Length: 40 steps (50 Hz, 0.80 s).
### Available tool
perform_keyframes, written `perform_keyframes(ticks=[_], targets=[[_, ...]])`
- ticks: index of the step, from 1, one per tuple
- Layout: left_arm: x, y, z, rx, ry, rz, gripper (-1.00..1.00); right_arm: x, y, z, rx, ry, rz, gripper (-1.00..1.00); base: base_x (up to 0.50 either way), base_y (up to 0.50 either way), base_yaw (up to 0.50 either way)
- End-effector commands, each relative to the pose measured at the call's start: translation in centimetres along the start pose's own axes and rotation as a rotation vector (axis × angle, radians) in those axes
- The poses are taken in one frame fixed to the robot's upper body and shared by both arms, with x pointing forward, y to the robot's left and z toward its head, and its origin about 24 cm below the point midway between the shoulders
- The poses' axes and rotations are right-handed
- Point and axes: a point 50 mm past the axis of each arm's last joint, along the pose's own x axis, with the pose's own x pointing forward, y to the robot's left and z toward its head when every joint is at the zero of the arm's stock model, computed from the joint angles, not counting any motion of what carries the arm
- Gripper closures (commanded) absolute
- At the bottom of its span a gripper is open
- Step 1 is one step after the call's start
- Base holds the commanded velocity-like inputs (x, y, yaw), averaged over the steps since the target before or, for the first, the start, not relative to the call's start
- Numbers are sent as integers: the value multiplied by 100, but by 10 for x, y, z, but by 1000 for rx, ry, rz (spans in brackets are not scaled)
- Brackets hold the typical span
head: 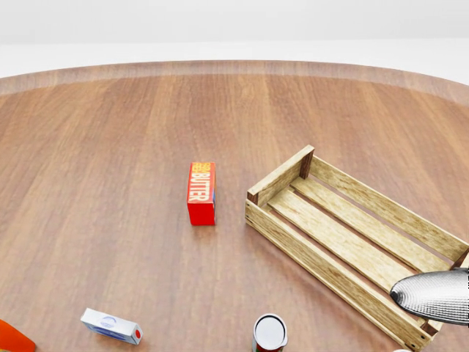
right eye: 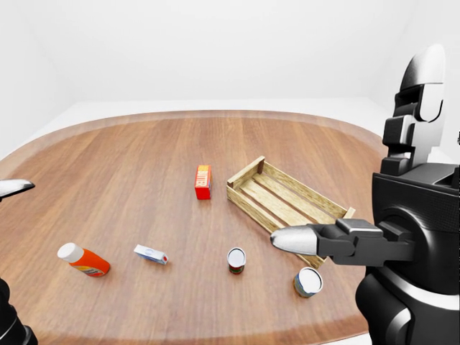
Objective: Pick up the tomato sauce, and put it in the wooden tray.
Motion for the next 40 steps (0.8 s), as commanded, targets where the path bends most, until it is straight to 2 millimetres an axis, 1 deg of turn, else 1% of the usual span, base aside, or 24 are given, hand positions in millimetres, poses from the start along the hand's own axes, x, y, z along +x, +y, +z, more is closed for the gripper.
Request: perform_keyframes(ticks=[1,4,6,8,9,12,13,15,21,28,31,35,36,40], targets=[[0,1,1,2,-3,2,-100,-1,1,-1,-3,11,4,-100,50,0,0],[0,1,-1,3,5,2,-100,-6,-1,-4,-30,25,-13,-100,50,0,0],[0,0,0,1,0,0,-100,-11,3,-8,-95,53,41,-100,25,0,0],[0,1,0,3,3,0,-100,-12,5,-9,-90,58,75,-100,0,0,0],[0,1,-1,3,5,2,-100,-12,3,-9,-4,71,53,-100,0,-50,0],[0,1,0,2,2,2,-100,-14,1,-9,-112,59,22,-100,-1,-50,0],[0,1,0,1,1,1,-100,-14,-1,-9,-97,57,-5,-100,0,-32,0],[-1,0,-1,3,4,0,-100,-13,-1,-8,-68,45,-6,-100,0,0,0],[0,1,0,1,-1,1,-100,-11,2,-6,-96,0,6,-100,0,0,0],[-1,0,-1,1,5,-1,-100,-11,3,-6,-109,-11,19,-100,0,0,0],[0,0,-1,2,5,0,-100,-10,2,-5,-34,-8,38,-100,7,-9,0],[0,1,-1,2,6,3,-100,-9,2,-4,-45,-12,33,-100,41,-37,0],[-1,0,-1,1,5,0,-100,-11,1,-6,-108,-3,11,-100,50,-21,0],[-1,0,-2,4,8,-1,-100,-12,0,-6,-120,0,19,-100,5,0,0]])
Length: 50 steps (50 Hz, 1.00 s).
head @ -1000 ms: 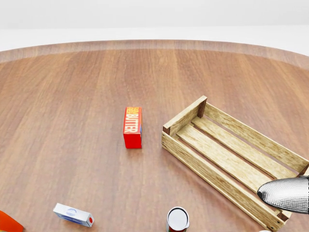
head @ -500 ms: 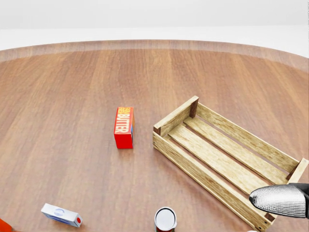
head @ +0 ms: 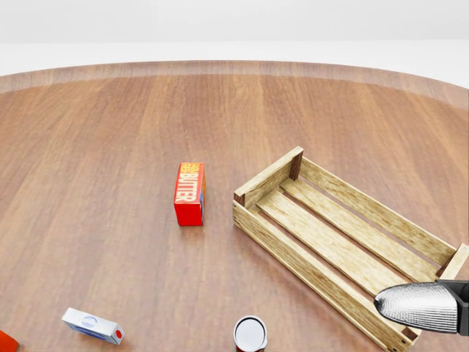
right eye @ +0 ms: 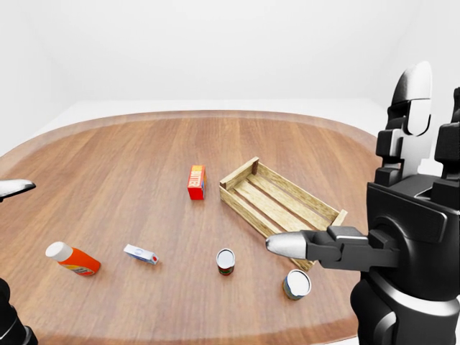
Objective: Pick up the tomato sauce, and put it in the wooden tray.
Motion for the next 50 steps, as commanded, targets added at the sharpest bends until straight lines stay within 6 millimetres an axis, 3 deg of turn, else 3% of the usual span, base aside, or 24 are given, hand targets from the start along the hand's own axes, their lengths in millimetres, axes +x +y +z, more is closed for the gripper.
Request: perform_keyframes(ticks=[1,4,8,15,18,25,34,43,50], targets=[[0,0,-1,2,4,0,-100,-3,-1,-1,-46,6,-2,-100,0,0,0],[0,0,1,0,-4,-2,-100,-2,5,-1,-42,3,70,-100,0,-8,0],[0,1,0,1,2,1,-100,-3,-5,0,-27,0,-50,-100,1,-37,0],[0,0,-1,1,3,-1,-100,5,-3,5,-15,-55,-19,-100,0,0,0],[0,0,0,0,-2,-1,-100,5,5,4,-51,-52,39,-100,50,1,0],[1,1,2,-3,-9,3,-100,0,-2,2,-91,-34,-15,-100,50,1,0],[0,1,2,-3,-7,2,-100,1,1,2,-100,-40,10,-100,0,0,0],[1,3,1,-2,-4,10,-100,4,23,0,-392,-68,201,-100,32,14,0],[0,2,2,-1,-4,6,-100,3,26,-11,-596,86,250,-100,50,16,0]])
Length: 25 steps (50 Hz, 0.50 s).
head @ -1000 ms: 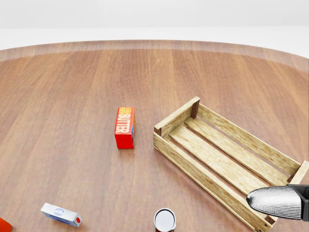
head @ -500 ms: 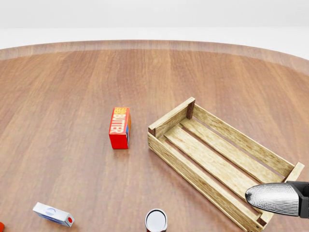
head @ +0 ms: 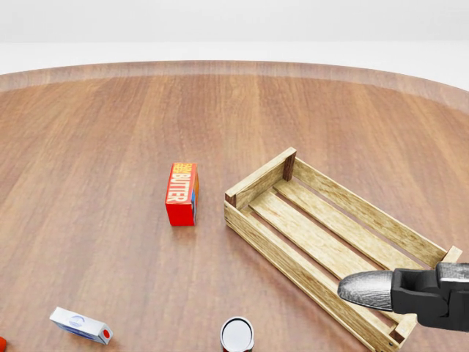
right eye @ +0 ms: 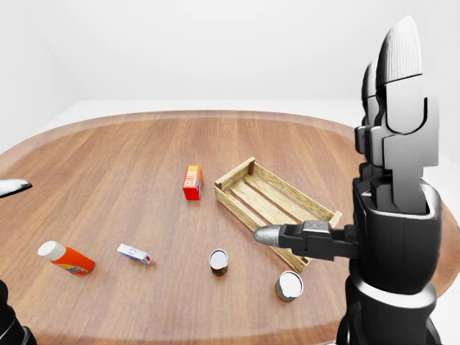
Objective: Pick up the tomato sauce, and put it in the wooden tray.
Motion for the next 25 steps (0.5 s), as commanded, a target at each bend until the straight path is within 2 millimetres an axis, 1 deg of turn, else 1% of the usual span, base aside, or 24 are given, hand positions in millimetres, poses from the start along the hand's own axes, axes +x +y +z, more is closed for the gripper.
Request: perform_keyframes(ticks=[1,3,4,5,7,9,11,14,17,19,23,25], targets=[[0,0,1,1,-2,0,-100,1,14,-7,-240,154,134,-100,50,15,0],[0,0,1,1,-1,-1,-100,0,10,-9,-203,171,88,-100,50,16,0],[0,0,0,2,1,-1,-100,-8,2,-13,-99,190,-11,-100,0,0,0],[0,1,0,2,0,0,-100,-9,1,-13,-82,186,-9,-100,0,0,0],[0,1,0,1,-1,2,-100,-10,4,-13,-109,187,24,-100,0,0,0],[1,1,0,1,-1,2,-100,-7,7,-11,-100,171,36,-100,0,0,0],[0,1,0,0,0,2,-100,1,15,-7,-158,140,133,-100,0,0,0],[0,1,0,0,2,2,-100,11,31,-1,-320,142,309,-100,0,0,0],[1,1,1,-2,-4,3,-100,17,43,5,-449,99,384,-100,0,0,0],[1,1,1,-2,-2,3,-100,22,52,0,-514,102,439,-100,0,0,0],[1,1,0,0,-1,3,-100,30,62,-3,-540,108,449,-100,0,0,0],[2,2,1,-2,-3,7,-100,30,72,-7,-509,126,480,-100,0,0,0]])
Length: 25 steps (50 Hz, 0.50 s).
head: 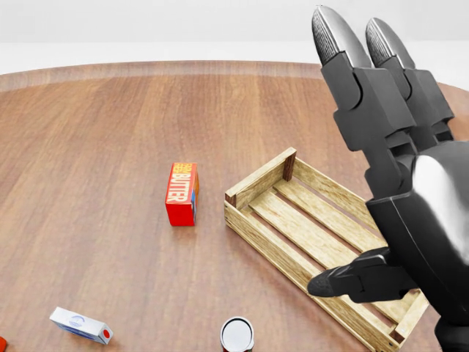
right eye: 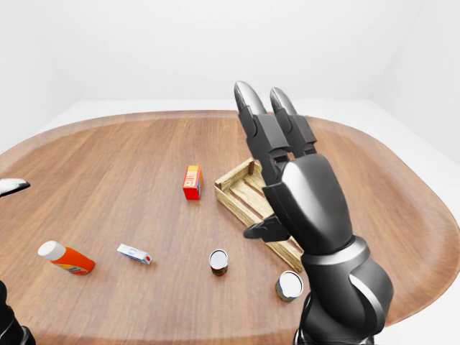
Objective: Pick up the tomato sauce, and put it in the wooden tray.
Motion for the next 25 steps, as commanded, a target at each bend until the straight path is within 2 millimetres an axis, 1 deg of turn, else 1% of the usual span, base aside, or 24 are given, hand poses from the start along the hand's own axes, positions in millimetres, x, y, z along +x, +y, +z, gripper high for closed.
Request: perform_keyframes(ticks=[1,8,9,15,20,21,22,23,25], targets=[[1,1,0,-1,0,5,-100,24,27,8,-141,29,131,-100,0,0,0],[1,2,1,1,-1,5,-100,19,55,0,-51,89,252,-100,0,0,0],[1,2,1,1,-3,4,-100,17,62,-2,-44,103,288,-100,0,0,0],[1,1,1,0,-4,3,-100,13,76,-7,-23,139,355,-100,0,0,0],[1,2,2,1,-5,3,-100,4,93,-11,-3,174,442,-100,0,0,0],[1,2,2,0,-7,4,-100,-1,101,-13,13,187,485,-100,0,0,0],[1,2,2,0,-7,4,-100,-1,102,-13,14,189,487,-100,0,0,0],[1,1,0,1,-1,4,-100,-6,110,-15,19,202,530,-100,0,0,0],[1,1,0,1,0,3,-100,-7,114,-16,24,211,551,-100,0,0,0]])
